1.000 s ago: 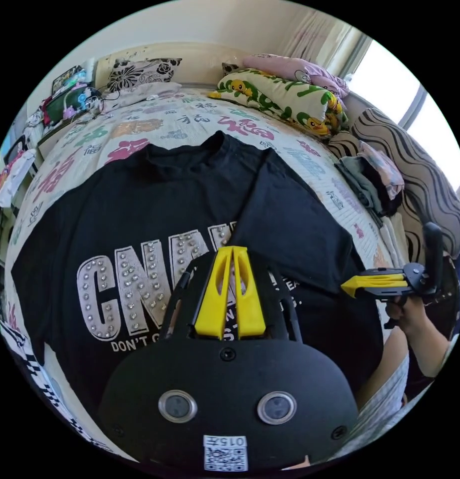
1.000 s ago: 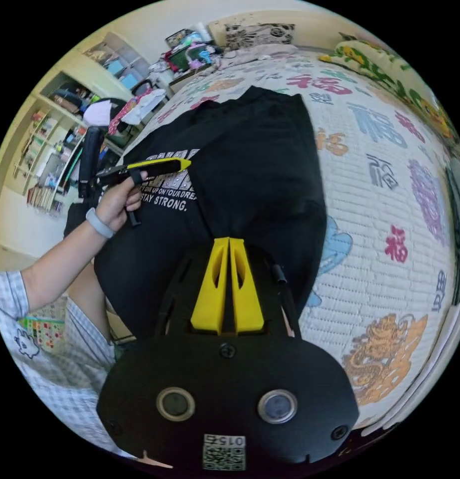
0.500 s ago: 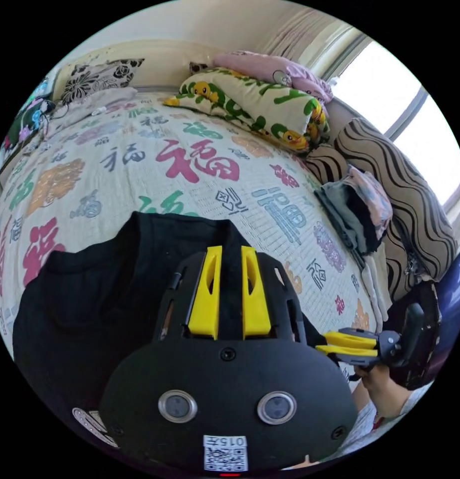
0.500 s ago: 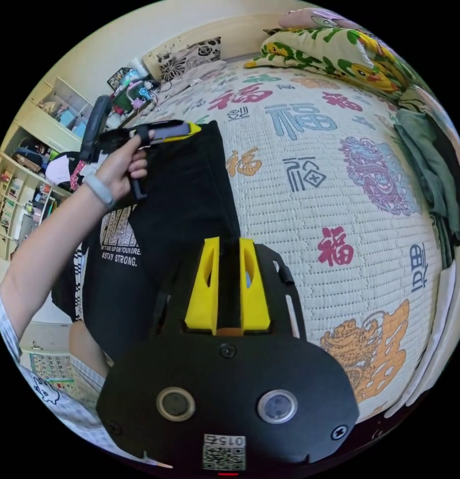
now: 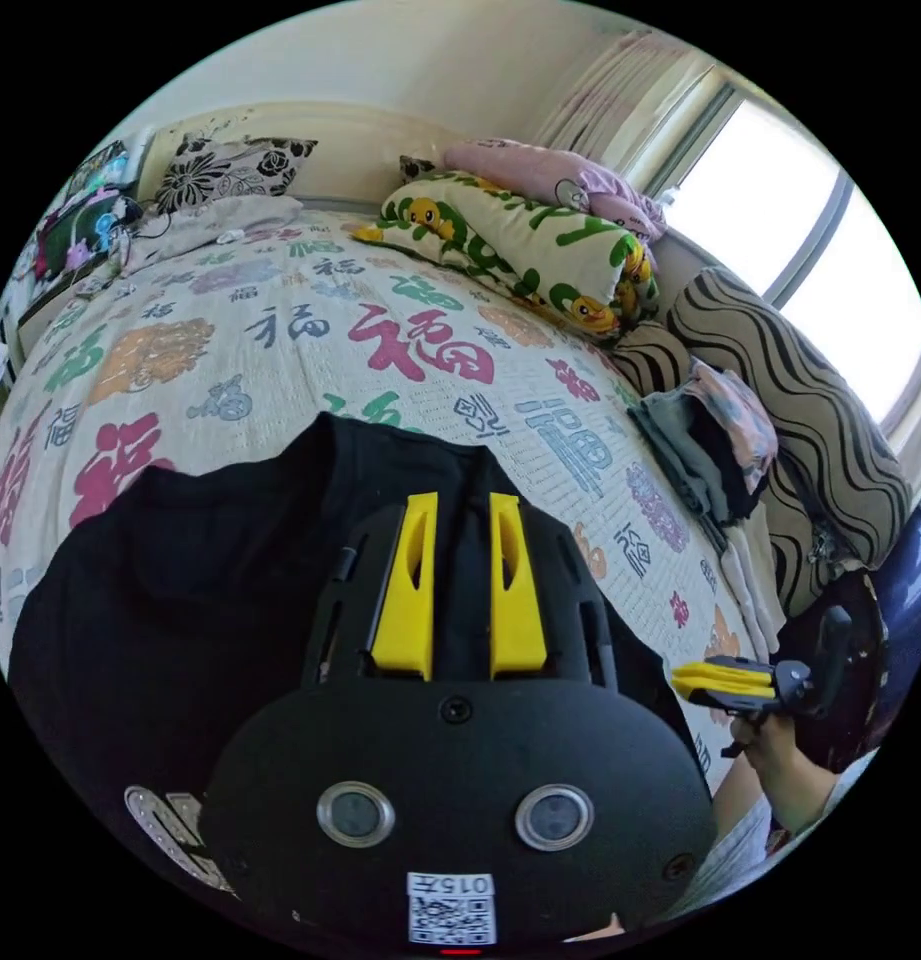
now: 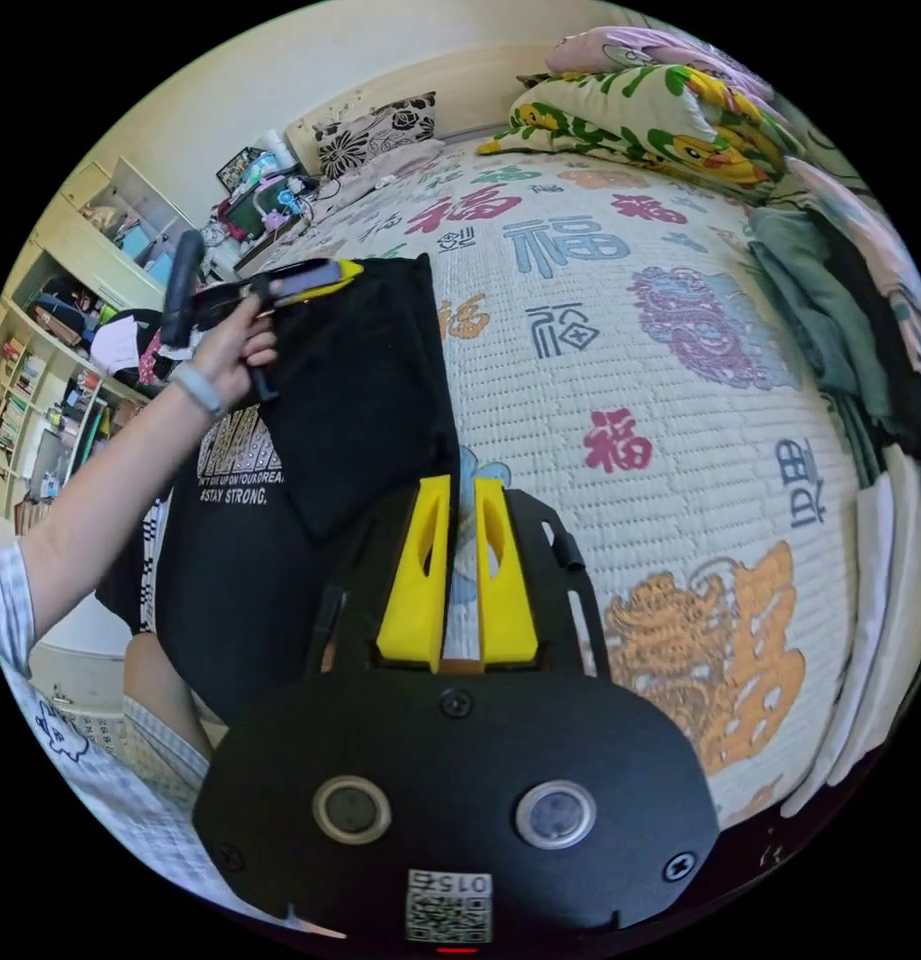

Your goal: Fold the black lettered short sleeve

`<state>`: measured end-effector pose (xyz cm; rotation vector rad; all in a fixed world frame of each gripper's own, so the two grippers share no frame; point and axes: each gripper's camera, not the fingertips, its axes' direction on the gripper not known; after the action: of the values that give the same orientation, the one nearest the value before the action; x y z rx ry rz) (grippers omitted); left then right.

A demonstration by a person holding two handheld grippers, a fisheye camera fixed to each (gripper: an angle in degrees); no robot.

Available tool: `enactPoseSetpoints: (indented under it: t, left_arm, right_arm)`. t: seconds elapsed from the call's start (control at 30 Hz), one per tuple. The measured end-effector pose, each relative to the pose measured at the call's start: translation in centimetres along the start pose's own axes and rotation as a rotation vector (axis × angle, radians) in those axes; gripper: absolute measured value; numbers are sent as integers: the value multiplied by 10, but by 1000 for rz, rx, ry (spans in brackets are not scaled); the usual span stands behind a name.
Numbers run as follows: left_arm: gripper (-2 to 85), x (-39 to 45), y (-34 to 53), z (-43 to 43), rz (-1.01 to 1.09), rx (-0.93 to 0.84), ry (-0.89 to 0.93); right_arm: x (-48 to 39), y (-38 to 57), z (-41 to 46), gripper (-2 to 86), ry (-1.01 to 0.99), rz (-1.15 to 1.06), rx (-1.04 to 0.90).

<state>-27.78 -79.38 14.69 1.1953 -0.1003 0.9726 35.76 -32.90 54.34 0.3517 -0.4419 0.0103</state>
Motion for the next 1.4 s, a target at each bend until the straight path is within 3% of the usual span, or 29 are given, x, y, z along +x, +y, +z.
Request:
enactPoseSetpoints:
  t: [0.2,0.33,0.47,0.73,0.83,0.97,1.13,1.27,1.4]
  left_arm:
    - [83,-57,148,-215,-202,177,-169]
    - [86,-117,263,-343,-542,256,-387]
    - [88,-168,317,-416,-761,326,-323]
    - [85,-201,321,-431,-1019,512,-158]
    - [46,-205,330,-440,-1110,608,-130]
    - [3,-203,335,-456,-1060,634,-120]
    - [-5,-195,336,-473,-1029,655,-109]
    - [-6,-185,335,-485,-1024,659,-108]
    - [-6,-176,333,-491,-1025,658,-109]
  right_arm:
    - [-77,3,1,54,-95,-99,-23]
    - [-199,-36,29,60,-201,-301,-64]
    - [-342,-79,70,67,-288,-507,-122]
    - [-559,-139,193,80,-323,-654,-266]
    - [-618,-155,255,96,-237,-681,-343]
    - [-678,-174,333,114,-113,-699,-405]
    - [-714,-192,398,105,-144,-612,-478]
    - [-725,-190,428,34,38,-654,-448]
    - [-709,-202,428,8,-36,-593,-449]
